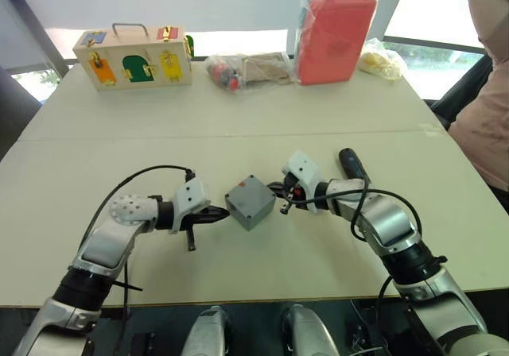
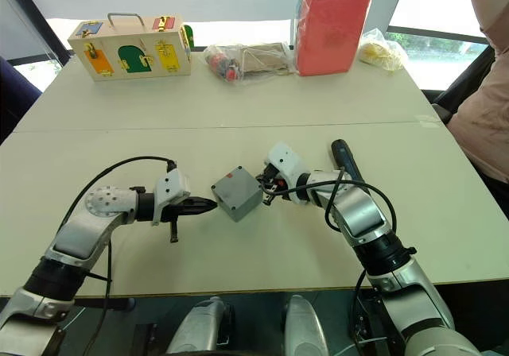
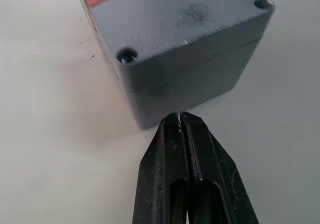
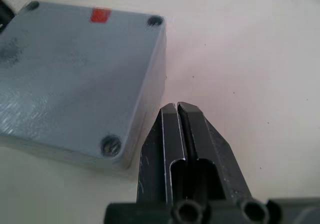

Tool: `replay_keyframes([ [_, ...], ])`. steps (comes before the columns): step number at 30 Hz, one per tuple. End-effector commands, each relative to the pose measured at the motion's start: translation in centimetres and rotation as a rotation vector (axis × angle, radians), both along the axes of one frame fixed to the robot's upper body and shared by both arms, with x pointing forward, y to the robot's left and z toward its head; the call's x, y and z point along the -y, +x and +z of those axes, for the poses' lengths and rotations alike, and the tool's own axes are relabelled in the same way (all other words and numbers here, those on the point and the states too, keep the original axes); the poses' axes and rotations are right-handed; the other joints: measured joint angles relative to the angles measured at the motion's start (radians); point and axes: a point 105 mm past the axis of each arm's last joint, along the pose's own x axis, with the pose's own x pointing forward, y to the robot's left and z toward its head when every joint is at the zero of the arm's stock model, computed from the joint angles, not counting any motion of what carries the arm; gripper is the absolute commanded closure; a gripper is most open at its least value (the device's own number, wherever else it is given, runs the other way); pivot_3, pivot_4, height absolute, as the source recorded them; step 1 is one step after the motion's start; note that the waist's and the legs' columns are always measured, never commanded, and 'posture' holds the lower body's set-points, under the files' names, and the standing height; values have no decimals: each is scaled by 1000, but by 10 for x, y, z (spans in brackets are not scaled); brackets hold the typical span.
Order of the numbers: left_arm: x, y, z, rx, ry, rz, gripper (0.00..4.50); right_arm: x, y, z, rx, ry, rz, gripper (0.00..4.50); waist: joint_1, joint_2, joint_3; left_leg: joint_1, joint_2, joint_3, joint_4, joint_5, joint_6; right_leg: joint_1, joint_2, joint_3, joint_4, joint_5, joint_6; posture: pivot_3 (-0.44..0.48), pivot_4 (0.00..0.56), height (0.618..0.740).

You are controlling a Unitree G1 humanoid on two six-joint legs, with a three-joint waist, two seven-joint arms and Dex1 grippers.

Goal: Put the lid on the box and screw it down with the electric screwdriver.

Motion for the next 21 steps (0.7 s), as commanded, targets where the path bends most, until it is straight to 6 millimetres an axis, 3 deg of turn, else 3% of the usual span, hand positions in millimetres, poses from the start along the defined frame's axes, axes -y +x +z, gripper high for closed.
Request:
replay_keyframes([
  [1, 4, 8, 13, 66, -8, -2, 4500, -7, -13, 10, 13, 21, 73, 4486, -1, 0, 0, 0, 0, 0, 0, 0, 0, 0, 0, 0, 0, 0, 0, 0, 150, 730],
  [21, 8, 21, 20, 103, -10, -7, 4500, -8, -24, 14, -1, 25, 60, 4486, -1, 0, 0, 0, 0, 0, 0, 0, 0, 0, 1, 0, 0, 0, 0, 0, 150, 730],
])
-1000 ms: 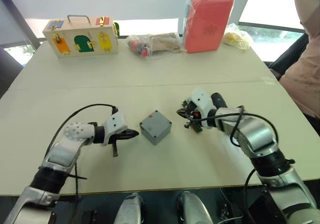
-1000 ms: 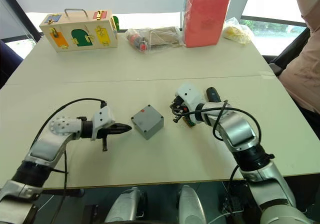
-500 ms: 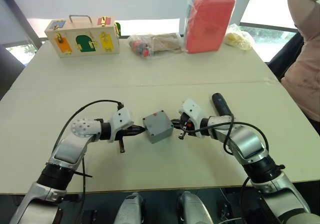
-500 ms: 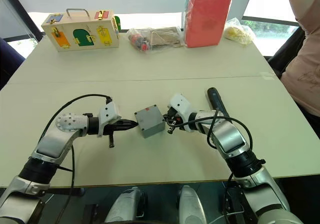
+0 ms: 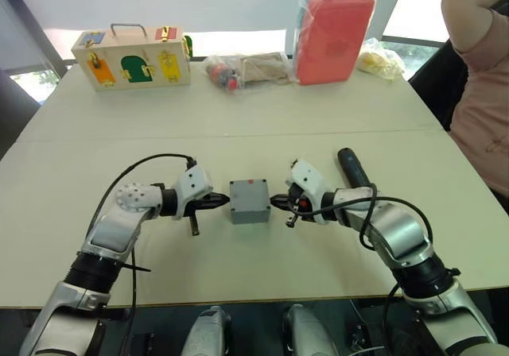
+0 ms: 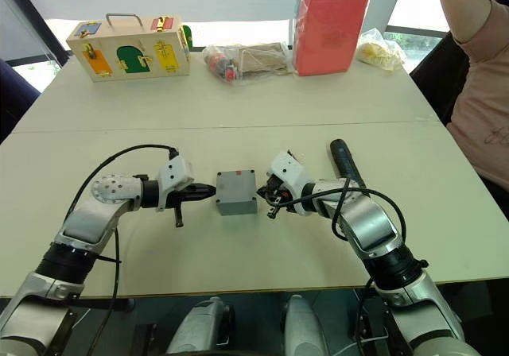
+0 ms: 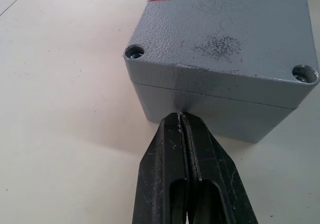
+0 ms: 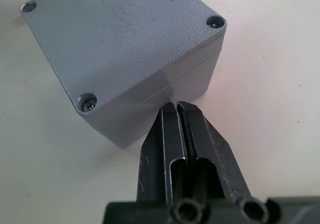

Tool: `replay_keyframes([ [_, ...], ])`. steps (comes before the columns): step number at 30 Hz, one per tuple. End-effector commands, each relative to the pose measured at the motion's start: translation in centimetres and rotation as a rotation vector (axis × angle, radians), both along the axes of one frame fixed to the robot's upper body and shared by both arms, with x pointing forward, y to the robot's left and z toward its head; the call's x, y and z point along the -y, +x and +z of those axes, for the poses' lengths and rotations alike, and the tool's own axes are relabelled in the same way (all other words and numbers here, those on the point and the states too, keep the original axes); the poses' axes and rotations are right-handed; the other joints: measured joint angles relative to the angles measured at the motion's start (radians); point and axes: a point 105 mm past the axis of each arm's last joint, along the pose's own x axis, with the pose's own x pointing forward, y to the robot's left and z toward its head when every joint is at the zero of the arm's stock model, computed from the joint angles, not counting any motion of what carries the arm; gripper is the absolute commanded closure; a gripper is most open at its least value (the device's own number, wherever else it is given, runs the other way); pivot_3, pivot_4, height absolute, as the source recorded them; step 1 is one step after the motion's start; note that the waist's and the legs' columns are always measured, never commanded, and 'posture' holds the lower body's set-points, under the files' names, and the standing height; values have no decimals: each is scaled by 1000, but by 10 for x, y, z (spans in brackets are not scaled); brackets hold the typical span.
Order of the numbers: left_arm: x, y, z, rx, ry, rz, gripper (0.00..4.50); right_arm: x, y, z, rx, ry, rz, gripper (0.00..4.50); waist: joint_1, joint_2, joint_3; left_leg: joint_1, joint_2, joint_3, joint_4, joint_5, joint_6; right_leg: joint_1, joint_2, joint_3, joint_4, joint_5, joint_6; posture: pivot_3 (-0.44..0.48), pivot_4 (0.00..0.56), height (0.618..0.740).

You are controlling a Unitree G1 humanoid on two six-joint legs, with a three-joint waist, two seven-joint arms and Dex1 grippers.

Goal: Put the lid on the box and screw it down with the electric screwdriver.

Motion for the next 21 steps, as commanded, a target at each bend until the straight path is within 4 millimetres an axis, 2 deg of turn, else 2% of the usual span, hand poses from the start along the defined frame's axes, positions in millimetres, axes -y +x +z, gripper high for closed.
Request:
replay_keyframes([
  [1, 9, 1, 15, 69, -14, -41, 4500, -11, -4, 16, 54, 46, 39, 4486, 0, 0, 0, 0, 0, 0, 0, 0, 0, 0, 0, 0, 0, 0, 0, 0, 150, 730],
  [3, 7, 1, 17, 71, -13, -40, 4500, -6, -2, 17, 64, 41, 21, 4486, 0, 0, 0, 0, 0, 0, 0, 0, 0, 0, 0, 0, 0, 0, 0, 0, 150, 730],
  [7, -3, -6, 23, 69, -1, -45, 4500, 14, 14, 35, 141, 70, -101, 4486, 1, 0, 0, 0, 0, 0, 0, 0, 0, 0, 0, 0, 0, 0, 0, 0, 150, 730],
  [10, -11, -16, 37, 74, -4, -60, 4500, 37, 34, 52, 212, 120, -251, 4486, 0, 0, 0, 0, 0, 0, 0, 0, 0, 0, 0, 0, 0, 0, 0, 0, 150, 730],
  [12, -12, -19, 48, 89, -22, -63, 4500, 49, 44, 55, 225, 139, -327, 4486, -1, 0, 0, 0, 0, 0, 0, 0, 0, 0, 0, 0, 0, 0, 0, 0, 150, 730],
  [15, -10, -20, 66, 113, -57, -61, 4500, 60, 54, 51, 210, 150, -393, 3752, 1, 0, 0, 0, 0, 0, 0, 0, 0, 0, 0, 0, 0, 0, 0, 0, 150, 730],
  [21, 0, -21, 82, 140, -88, -79, 4500, 65, 70, 31, 206, 136, -462, 1341, -1, 0, 0, 0, 0, 0, 0, 0, 0, 0, 0, 0, 0, 0, 0, 0, 150, 730],
])
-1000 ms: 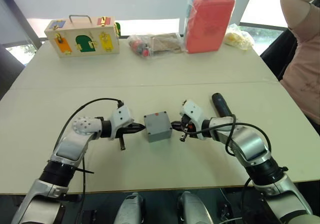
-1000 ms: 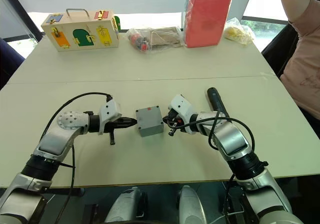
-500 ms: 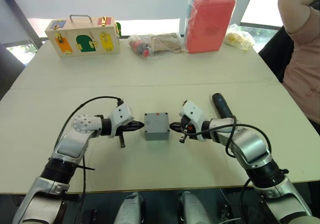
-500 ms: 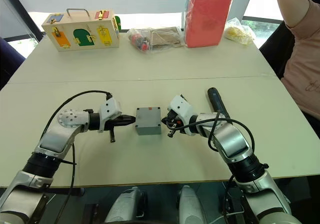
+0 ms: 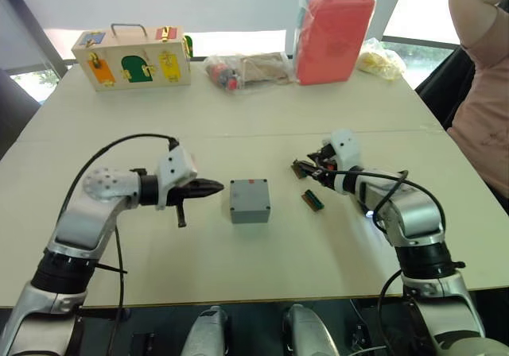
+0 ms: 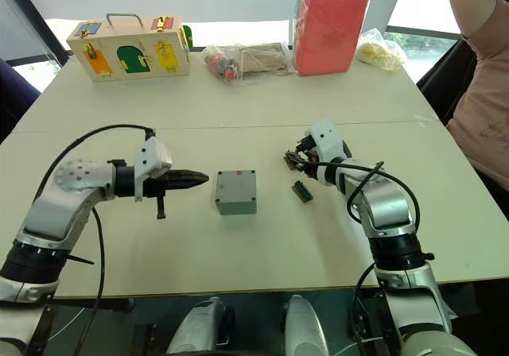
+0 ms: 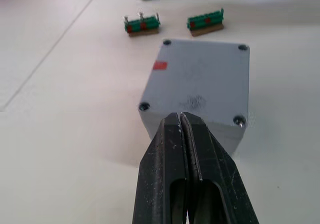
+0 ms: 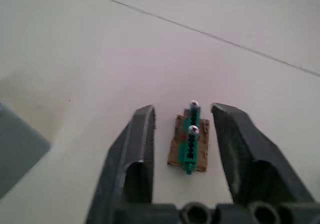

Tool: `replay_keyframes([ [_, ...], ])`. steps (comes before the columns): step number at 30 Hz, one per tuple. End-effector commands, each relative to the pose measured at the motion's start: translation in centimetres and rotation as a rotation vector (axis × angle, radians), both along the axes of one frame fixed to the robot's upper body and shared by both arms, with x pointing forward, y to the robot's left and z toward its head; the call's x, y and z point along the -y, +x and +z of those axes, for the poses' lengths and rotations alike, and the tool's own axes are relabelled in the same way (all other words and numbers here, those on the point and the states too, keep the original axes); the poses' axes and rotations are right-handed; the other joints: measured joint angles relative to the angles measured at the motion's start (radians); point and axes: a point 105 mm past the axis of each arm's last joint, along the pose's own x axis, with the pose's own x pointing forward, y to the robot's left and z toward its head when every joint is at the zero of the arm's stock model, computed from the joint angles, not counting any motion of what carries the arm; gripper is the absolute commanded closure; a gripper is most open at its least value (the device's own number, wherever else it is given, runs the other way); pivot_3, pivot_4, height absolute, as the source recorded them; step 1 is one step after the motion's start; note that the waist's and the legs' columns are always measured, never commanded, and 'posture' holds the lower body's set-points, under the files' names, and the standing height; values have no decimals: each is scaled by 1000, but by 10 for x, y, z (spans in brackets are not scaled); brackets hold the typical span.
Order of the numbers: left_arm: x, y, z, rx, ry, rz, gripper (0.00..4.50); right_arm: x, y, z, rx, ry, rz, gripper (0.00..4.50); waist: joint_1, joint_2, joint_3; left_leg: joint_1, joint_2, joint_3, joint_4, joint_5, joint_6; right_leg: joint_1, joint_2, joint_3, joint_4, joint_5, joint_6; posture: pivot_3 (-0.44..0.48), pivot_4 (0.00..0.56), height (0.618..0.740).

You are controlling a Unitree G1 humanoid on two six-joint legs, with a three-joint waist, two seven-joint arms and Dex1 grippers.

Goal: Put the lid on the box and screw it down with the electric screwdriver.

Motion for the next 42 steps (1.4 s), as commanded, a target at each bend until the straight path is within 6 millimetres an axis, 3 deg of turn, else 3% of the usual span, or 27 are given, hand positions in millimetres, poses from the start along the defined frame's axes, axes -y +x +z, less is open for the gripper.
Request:
replay_keyframes([
  [1, 5, -3, 17, 48, -27, -14, 4500, -4, 7, 10, 71, 11, 5, 1026, -2, 0, 0, 0, 0, 0, 0, 0, 0, 0, 0, 0, 0, 0, 0, 0, 150, 730],
  [15, 16, -4, 19, 58, -43, -29, 4500, -12, 17, 6, 58, 54, 13, 1026, -2, 0, 0, 0, 0, 0, 0, 0, 0, 0, 0, 1, 1, 0, 0, 0, 150, 730],
  [18, 16, -5, 19, 59, -41, -29, 4500, -12, 17, 6, 56, 54, 12, 1541, -3, 0, 0, 0, 0, 0, 0, 0, 0, 0, 0, 0, 1, 0, 0, 0, 150, 730],
  [23, 16, -4, 18, 61, -40, -29, 4500, -12, 17, 4, 45, 47, 12, 3496, -2, 0, 0, 0, 0, 0, 0, 0, 0, 0, 0, 0, 1, 0, 0, 0, 150, 730],
  [26, 16, -4, 19, 62, -41, -29, 4500, -11, 17, 2, 39, 43, 10, 4427, -2, 0, 0, 0, 0, 0, 0, 0, 0, 0, 0, 0, 1, 0, 0, 0, 150, 730],
  [32, 17, -4, 19, 65, -42, -28, 4500, -11, 16, 7, 44, 47, 14, 4427, -3, 0, 0, 0, 0, 0, 0, 0, 0, -1, 0, 0, 1, 0, 0, 0, 150, 730],
  [42, 16, -4, 19, 63, -41, -25, 4500, -12, 7, 52, 111, 126, 45, 4427, -2, 0, 0, 0, 0, 0, 0, 0, 0, -1, 0, 0, 1, 0, 0, 0, 150, 730],
])
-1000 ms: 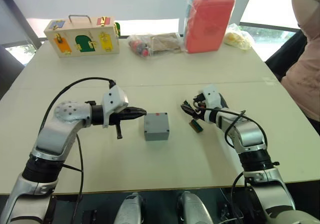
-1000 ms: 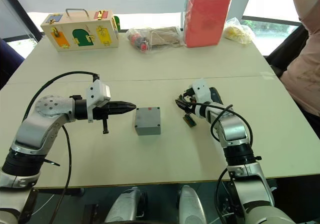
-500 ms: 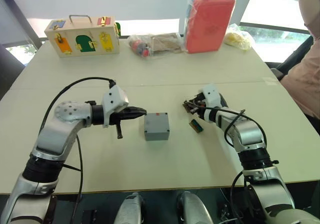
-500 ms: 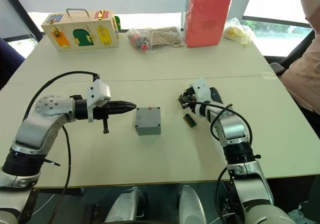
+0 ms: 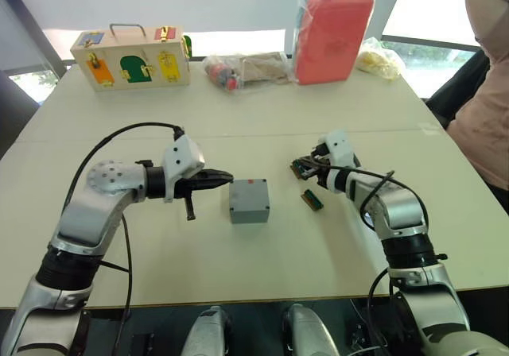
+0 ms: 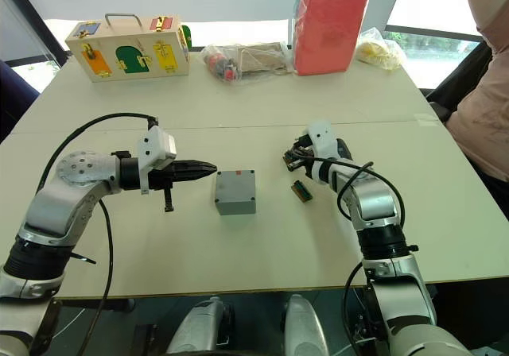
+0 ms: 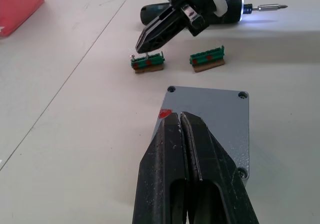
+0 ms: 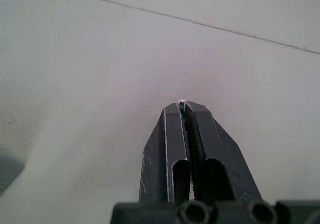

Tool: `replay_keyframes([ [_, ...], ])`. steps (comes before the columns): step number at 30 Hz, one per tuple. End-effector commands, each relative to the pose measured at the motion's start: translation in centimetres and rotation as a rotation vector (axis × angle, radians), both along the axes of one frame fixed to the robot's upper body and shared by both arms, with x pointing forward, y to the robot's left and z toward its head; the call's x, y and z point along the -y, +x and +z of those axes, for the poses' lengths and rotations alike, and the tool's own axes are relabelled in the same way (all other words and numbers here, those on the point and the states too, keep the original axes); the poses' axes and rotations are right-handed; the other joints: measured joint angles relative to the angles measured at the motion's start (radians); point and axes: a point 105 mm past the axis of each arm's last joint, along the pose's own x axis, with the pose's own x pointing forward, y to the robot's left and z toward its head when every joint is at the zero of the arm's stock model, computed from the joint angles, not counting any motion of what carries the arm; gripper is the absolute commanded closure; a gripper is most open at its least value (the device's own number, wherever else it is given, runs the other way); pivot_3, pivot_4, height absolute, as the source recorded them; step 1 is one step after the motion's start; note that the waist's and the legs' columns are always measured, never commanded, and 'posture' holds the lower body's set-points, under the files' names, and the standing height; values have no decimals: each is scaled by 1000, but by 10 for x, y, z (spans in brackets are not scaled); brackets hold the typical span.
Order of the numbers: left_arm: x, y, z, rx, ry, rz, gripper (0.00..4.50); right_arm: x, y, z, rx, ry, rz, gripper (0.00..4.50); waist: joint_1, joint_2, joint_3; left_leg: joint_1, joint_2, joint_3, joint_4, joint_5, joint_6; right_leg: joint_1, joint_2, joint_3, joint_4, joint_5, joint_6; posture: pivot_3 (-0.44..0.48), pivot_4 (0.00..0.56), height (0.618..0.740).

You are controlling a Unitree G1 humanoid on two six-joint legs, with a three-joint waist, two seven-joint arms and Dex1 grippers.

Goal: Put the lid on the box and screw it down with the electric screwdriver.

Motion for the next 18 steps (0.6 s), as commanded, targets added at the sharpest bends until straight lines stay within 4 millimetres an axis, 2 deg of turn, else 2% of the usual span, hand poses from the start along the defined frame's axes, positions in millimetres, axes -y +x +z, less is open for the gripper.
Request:
replay_keyframes([
  [1, 4, -4, 10, 44, 0, -23, 4500, -6, -7, 44, 93, 66, 49, 4427, 0, 0, 0, 0, 0, 0, 0, 0, 0, 0, 0, 0, 0, 0, 0, 0, 150, 730],
  [4, 1, -4, 8, 37, 7, -17, 4500, -31, -27, 66, 82, 122, 194, 4427, 1, 0, 0, 0, 0, 0, 0, 0, 0, 0, 0, 0, 0, 0, 0, 0, 150, 730],
  [6, -2, -4, 7, 32, 15, -15, 4500, -56, -46, 58, 41, 92, 319, 4427, 0, 0, 0, 0, 0, 0, 0, 0, 0, 0, 0, 0, 0, 0, 0, 0, 150, 730],
  [8, -3, -4, 7, 31, 18, -13, 4500, -68, -56, 51, 16, 70, 373, 4427, -2, 0, 0, 0, 1, -1, 0, 0, 0, 0, 1, 0, 0, 0, 0, 0, 150, 730],
  [13, -3, -5, 7, 33, 19, -11, 4500, -76, -61, 39, -10, 44, 392, 4427, 5, 0, 0, 0, 0, 0, 0, 0, 0, 0, 0, 0, 1, 0, 0, 0, 150, 730],
  [18, -3, -6, 7, 35, 20, -9, 4500, -74, -59, 27, -31, -14, 385, 4427, 1, 0, 0, 0, -1, 0, 0, 0, 0, 0, -1, 0, 1, 0, 0, 0, 150, 730],
])
